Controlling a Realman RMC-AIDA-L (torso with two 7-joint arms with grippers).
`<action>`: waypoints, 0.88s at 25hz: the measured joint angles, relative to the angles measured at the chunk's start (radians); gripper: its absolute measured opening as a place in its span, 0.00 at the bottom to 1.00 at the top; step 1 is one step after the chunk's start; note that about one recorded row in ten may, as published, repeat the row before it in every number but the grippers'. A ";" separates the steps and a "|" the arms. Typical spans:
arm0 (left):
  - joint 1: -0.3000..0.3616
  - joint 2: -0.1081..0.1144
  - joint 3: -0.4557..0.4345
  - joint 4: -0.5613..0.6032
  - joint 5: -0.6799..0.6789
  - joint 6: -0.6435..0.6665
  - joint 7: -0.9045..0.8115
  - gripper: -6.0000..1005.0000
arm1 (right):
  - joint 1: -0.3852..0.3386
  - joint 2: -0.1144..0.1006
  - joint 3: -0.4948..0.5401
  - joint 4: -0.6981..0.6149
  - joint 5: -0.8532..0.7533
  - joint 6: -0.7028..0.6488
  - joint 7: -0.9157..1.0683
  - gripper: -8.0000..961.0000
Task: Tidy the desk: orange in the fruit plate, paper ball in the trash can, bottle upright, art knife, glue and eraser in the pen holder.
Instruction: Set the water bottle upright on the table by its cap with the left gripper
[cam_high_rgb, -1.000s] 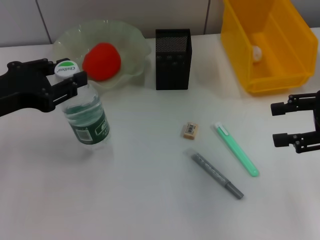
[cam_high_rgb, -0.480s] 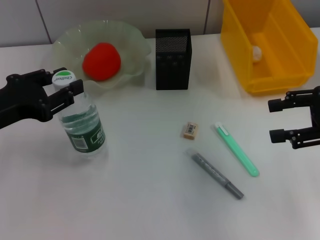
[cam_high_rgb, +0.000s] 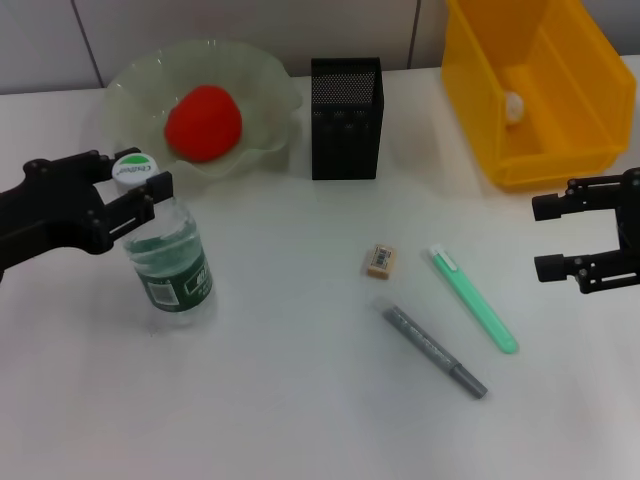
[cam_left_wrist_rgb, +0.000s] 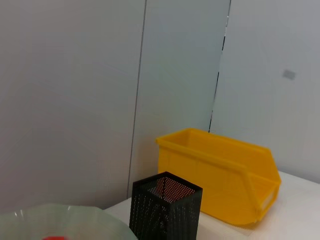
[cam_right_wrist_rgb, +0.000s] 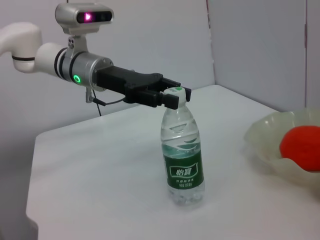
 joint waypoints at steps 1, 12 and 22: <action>-0.004 0.000 0.000 -0.010 0.000 0.001 0.010 0.44 | 0.000 0.000 0.000 0.000 0.000 0.000 0.000 0.78; -0.019 0.003 0.001 -0.047 0.000 0.031 0.049 0.44 | -0.001 0.001 -0.001 0.004 -0.001 0.007 0.000 0.78; -0.011 0.002 0.000 -0.043 -0.001 0.045 0.065 0.55 | -0.003 0.007 -0.001 0.003 -0.001 0.008 0.000 0.78</action>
